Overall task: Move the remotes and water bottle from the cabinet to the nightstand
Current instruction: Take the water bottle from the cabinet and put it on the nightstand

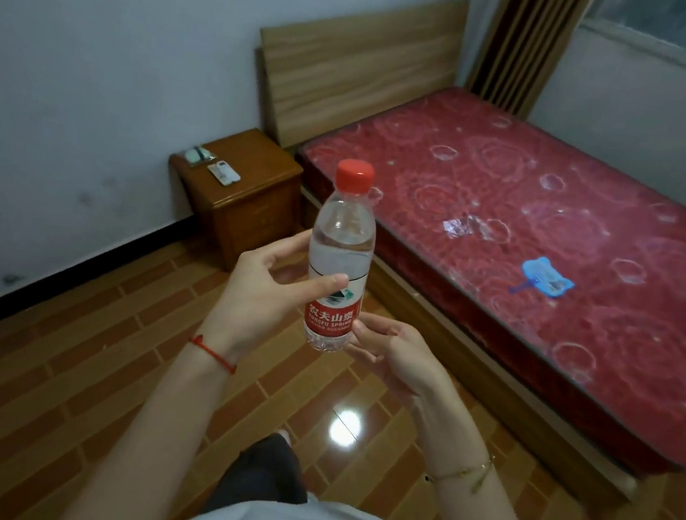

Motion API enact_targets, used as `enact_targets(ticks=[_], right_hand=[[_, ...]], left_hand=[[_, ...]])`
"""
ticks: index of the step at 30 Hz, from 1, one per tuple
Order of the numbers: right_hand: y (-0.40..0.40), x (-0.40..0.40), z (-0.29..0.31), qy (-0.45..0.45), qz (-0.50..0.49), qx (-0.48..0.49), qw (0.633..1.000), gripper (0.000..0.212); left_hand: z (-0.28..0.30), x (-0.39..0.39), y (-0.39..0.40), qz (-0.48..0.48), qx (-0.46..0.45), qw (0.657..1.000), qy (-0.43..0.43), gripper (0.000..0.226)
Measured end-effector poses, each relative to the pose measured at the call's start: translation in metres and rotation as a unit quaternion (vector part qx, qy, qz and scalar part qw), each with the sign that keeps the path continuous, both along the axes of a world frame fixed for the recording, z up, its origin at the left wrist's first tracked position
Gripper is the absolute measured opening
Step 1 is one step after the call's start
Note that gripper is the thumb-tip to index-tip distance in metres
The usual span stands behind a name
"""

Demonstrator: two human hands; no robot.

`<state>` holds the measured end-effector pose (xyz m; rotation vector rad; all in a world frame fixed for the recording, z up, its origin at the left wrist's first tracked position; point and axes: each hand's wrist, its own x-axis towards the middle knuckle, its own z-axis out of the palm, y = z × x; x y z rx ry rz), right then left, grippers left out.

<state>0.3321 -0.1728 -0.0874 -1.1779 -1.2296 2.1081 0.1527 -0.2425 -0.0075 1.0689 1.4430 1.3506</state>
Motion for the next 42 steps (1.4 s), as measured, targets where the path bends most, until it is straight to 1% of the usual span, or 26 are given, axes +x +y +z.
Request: enact_targets(ticks=[3, 8, 11, 14, 17, 22, 28, 31, 37, 40, 42], right_hand=[[0.036, -0.022, -0.012, -0.007, 0.011, -0.006, 1.0, 0.043], [0.109, -0.068, -0.03, -0.024, 0.031, -0.004, 0.999, 0.042], [0.163, -0.104, -0.03, -0.021, 0.047, -0.011, 0.999, 0.039], [0.218, -0.145, -0.021, -0.028, 0.057, -0.005, 0.998, 0.049], [0.271, -0.186, -0.015, -0.022, 0.063, -0.002, 0.998, 0.043], [0.342, -0.241, -0.012, -0.012, 0.077, -0.007, 0.997, 0.043], [0.418, -0.292, -0.021, -0.012, 0.085, -0.013, 0.996, 0.036], [0.457, -0.32, -0.029, -0.014, 0.114, -0.015, 0.993, 0.032], [0.557, -0.389, -0.046, -0.029, 0.171, -0.013, 0.985, 0.031], [0.613, -0.425, -0.046, -0.039, 0.2, -0.007, 0.979, 0.03], [0.65, -0.452, -0.047, -0.043, 0.219, -0.001, 0.975, 0.032]], left_hand=[[-0.011, -0.019, 0.032, 0.023, -0.006, 1.0, 0.001, 0.068], [-0.029, -0.062, 0.098, 0.045, -0.016, 0.999, 0.004, 0.069], [-0.028, -0.093, 0.144, 0.072, -0.013, 0.997, -0.025, 0.071], [-0.02, -0.126, 0.193, 0.09, -0.007, 0.995, -0.046, 0.067], [-0.013, -0.16, 0.242, 0.105, 0.005, 0.992, -0.068, 0.058], [-0.008, -0.212, 0.313, 0.123, -0.001, 0.991, -0.057, 0.067], [-0.02, -0.265, 0.386, 0.136, -0.032, 0.989, -0.046, 0.062], [-0.032, -0.291, 0.424, 0.15, -0.046, 0.987, -0.043, 0.064], [-0.054, -0.351, 0.513, 0.21, -0.066, 0.975, -0.04, 0.064], [-0.057, -0.382, 0.561, 0.241, -0.077, 0.967, -0.034, 0.069], [-0.055, -0.402, 0.592, 0.265, -0.086, 0.96, -0.025, 0.077]])
